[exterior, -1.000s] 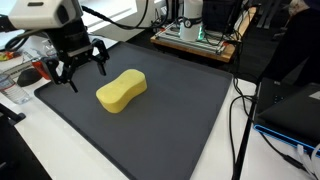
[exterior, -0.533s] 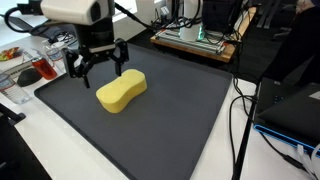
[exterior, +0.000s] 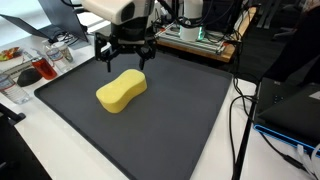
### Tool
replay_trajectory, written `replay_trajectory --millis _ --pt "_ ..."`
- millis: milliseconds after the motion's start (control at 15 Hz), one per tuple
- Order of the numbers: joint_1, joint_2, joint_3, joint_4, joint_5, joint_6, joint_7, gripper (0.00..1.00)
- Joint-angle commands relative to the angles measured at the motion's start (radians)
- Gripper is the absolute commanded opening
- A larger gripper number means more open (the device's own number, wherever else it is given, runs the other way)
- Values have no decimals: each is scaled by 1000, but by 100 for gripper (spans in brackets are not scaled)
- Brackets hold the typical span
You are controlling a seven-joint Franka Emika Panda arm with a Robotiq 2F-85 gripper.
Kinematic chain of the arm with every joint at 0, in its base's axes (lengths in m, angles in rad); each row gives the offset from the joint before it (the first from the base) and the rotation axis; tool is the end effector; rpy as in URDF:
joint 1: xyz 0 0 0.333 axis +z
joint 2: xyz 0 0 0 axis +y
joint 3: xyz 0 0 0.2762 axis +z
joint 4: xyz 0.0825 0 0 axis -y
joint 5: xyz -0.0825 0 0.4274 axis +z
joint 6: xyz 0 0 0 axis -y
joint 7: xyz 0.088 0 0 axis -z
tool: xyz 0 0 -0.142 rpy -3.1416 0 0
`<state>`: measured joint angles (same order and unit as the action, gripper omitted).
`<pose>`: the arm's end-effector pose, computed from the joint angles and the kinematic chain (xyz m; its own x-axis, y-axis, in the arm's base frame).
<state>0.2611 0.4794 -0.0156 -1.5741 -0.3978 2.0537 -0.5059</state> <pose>0.6952 0.1412 0.2789 0.6019 0.7735 -0.1985 0.7900 -0.5403 0.2899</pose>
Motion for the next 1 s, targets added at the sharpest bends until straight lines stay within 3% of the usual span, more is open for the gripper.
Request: replay_trajectory --millis 0,467,933 --pt "-7 -26 28 -11 -25 -111 207 100" --pt "-84 -19 27 -10 74 -268 432 100" --pt "-257 -20 30 -74 341 -243 421 100"
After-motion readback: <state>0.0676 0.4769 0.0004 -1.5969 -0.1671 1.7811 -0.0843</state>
